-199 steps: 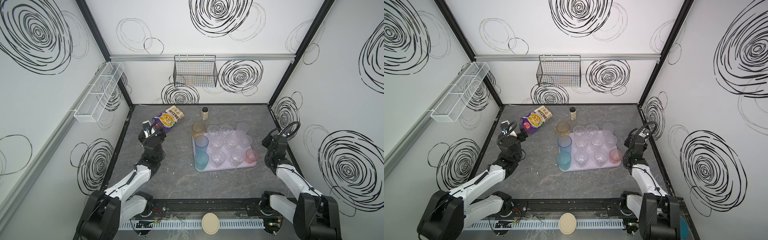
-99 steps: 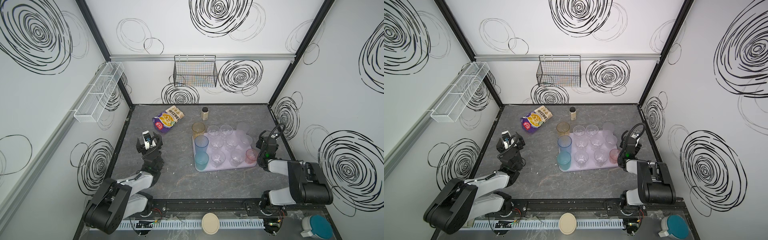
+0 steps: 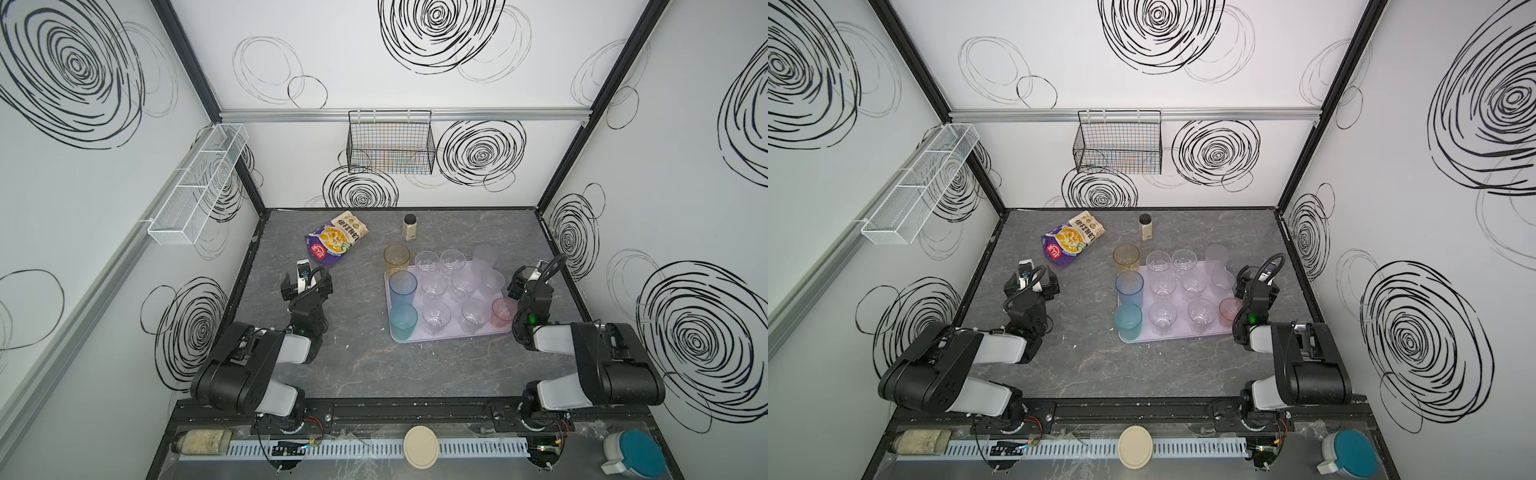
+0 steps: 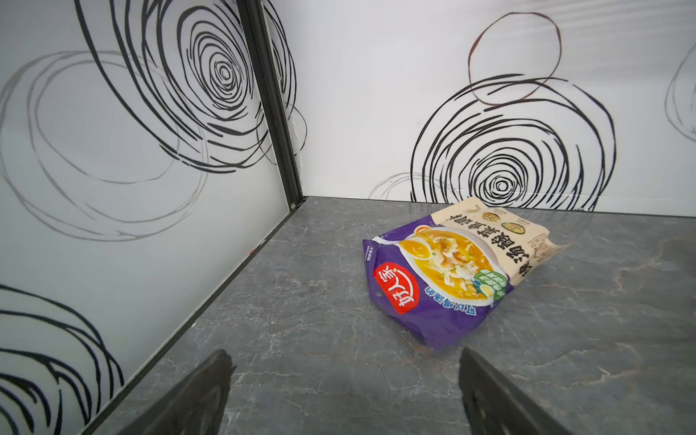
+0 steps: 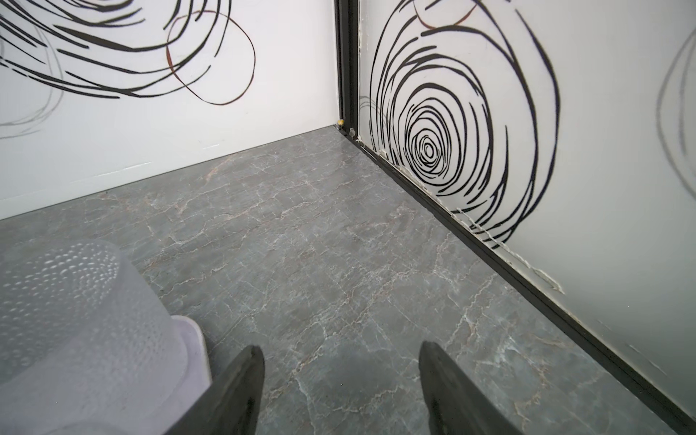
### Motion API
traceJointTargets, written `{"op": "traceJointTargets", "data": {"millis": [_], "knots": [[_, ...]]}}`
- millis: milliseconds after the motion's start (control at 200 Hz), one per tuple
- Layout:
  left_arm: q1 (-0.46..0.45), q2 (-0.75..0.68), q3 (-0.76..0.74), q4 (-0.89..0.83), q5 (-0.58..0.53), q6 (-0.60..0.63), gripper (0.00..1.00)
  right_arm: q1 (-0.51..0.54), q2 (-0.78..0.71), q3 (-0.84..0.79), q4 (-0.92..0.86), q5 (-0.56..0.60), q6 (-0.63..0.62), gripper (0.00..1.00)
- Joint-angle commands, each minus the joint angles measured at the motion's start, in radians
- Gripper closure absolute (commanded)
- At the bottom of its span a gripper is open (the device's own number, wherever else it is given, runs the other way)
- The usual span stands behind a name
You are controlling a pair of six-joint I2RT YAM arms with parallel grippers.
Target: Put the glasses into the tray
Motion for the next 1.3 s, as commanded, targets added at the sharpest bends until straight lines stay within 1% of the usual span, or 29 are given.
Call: {"op": "traceJointTargets", "data": {"millis": [0,85,105,130,145,160,170,175,190,210,220,240,255,275,290,320,350,360,405,435,470,520,575,630,675,1076,1136,1196,1296], "knots": [[0.042,-0.008,0.011,0.019,0.101,-0.038,0.04,-0.004,0.001,-0.007,0.08,-0.06,-0.041,0.29],[0.068,-0.008,0.009,0.016,0.164,-0.049,0.04,-0.015,-0.013,-0.038,0.117,-0.094,-0.042,0.24],[0.076,-0.007,0.007,0.019,0.184,-0.053,0.04,-0.018,-0.015,-0.048,0.132,-0.107,-0.044,0.21],[0.083,-0.008,-0.002,0.032,0.207,-0.056,0.04,-0.024,-0.011,-0.063,0.154,-0.126,-0.044,0.15],[0.087,-0.008,-0.008,0.046,0.222,-0.056,0.04,-0.024,0.0,-0.079,0.17,-0.118,-0.036,0.13],[0.09,-0.007,-0.018,0.061,0.237,-0.057,0.04,-0.021,0.021,-0.103,0.246,-0.103,-0.042,0.09],[0.093,-0.005,-0.023,0.073,0.245,-0.057,0.04,-0.018,0.034,-0.12,0.299,-0.098,-0.055,0.03],[0.093,-0.004,-0.026,0.079,0.252,-0.057,0.04,-0.016,0.038,-0.127,0.326,-0.099,-0.068,0.02],[0.098,0.002,-0.038,0.098,0.263,-0.061,0.04,-0.01,0.051,-0.151,0.397,-0.1,-0.094,0.0],[0.105,0.015,-0.057,0.131,0.261,-0.076,0.04,-0.004,0.065,-0.171,0.463,-0.085,-0.098,0.0],[0.113,0.024,-0.068,0.175,0.266,-0.077,0.04,-0.001,0.071,-0.175,0.484,-0.074,-0.097,0.0],[0.124,0.047,-0.088,0.251,0.293,-0.077,0.04,0.001,0.074,-0.178,0.502,-0.067,-0.097,0.0],[0.124,0.057,-0.092,0.272,0.297,-0.075,0.04,0.001,0.073,-0.178,0.5,-0.066,-0.095,0.0],[0.123,0.048,-0.086,0.252,0.297,-0.076,0.04,0.002,0.066,-0.172,0.479,-0.065,-0.089,0.0],[0.124,0.039,-0.077,0.2,0.298,-0.079,0.04,0.001,0.055,-0.161,0.45,-0.062,-0.081,0.0],[0.123,0.019,-0.065,0.148,0.297,-0.085,0.04,0.001,0.027,-0.129,0.354,-0.058,-0.068,0.0],[0.125,0.022,-0.066,0.15,0.298,-0.086,0.04,-0.002,-0.002,-0.094,0.228,-0.053,-0.031,0.0],[0.125,0.028,-0.068,0.164,0.299,-0.084,0.04,-0.006,-0.003,-0.093,0.21,-0.058,-0.03,0.0],[0.125,0.048,-0.08,0.227,0.3,-0.077,0.04,-0.005,0.026,-0.122,0.309,-0.062,-0.05,0.0],[0.125,0.04,-0.08,0.217,0.301,-0.079,0.04,-0.003,0.03,-0.128,0.338,-0.06,-0.057,0.0],[0.125,0.033,-0.078,0.201,0.302,-0.082,0.04,-0.003,0.025,-0.121,0.32,-0.057,-0.053,0.0],[0.124,0.04,-0.084,0.227,0.301,-0.078,0.04,-0.006,0.003,-0.096,0.225,-0.058,-0.034,0.0],[0.121,0.034,-0.083,0.212,0.298,-0.08,0.04,-0.002,0.018,-0.112,0.284,-0.054,-0.047,0.0],[0.116,0.037,-0.086,0.224,0.291,-0.073,0.04,-0.003,0.006,-0.102,0.242,-0.055,-0.039,0.0],[0.115,0.036,-0.083,0.216,0.291,-0.074,0.04,-0.002,0.011,-0.107,0.264,-0.054,-0.045,0.0],[0.1,0.041,-0.074,0.209,0.288,-0.052,0.04,-0.003,0.008,-0.105,0.256,-0.055,-0.042,0.0],[0.081,0.047,-0.072,0.209,0.325,-0.012,0.04,-0.002,0.008,-0.104,0.255,-0.055,-0.044,0.0],[0.1,0.043,-0.061,0.179,0.368,-0.021,0.04,-0.002,0.008,-0.102,0.252,-0.056,-0.045,0.0],[0.113,0.037,-0.063,0.176,0.395,-0.032,0.04,0.005,0.016,-0.089,0.236,-0.053,-0.052,0.0]]}}
